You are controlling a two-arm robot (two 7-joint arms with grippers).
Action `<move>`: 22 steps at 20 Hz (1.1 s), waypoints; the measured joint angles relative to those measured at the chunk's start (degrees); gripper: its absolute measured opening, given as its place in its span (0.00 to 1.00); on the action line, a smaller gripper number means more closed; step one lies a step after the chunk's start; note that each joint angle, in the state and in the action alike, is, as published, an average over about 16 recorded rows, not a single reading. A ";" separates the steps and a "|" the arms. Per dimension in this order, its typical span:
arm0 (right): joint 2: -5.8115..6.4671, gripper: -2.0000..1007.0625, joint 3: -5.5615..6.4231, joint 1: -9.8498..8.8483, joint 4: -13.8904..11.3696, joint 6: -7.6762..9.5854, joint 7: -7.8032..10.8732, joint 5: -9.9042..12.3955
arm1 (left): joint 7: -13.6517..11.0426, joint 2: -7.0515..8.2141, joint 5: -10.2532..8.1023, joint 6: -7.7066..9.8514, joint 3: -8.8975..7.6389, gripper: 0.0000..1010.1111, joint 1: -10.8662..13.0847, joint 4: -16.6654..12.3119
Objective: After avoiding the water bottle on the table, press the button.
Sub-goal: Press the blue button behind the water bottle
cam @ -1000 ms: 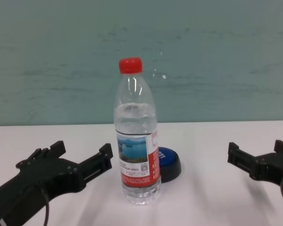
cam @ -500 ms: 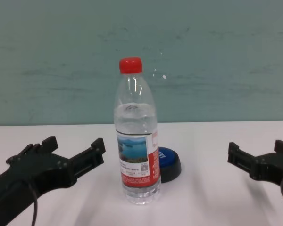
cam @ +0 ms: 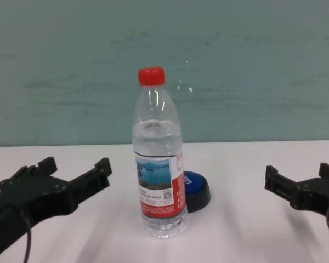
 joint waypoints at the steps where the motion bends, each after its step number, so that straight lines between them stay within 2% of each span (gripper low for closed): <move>1: 0.00 1.00 0.00 0.00 0.00 0.00 0.00 0.00 | 0.01 0.02 -0.11 0.06 -0.13 1.00 0.02 -0.03; 14: 0.00 1.00 0.00 0.00 0.00 0.00 0.00 0.00 | 0.31 0.12 -1.46 1.09 -1.82 1.00 0.20 -0.13; 22: 0.00 1.00 0.00 0.00 0.00 0.00 0.00 0.00 | 0.61 -0.04 -1.80 1.46 -2.61 1.00 -0.85 1.06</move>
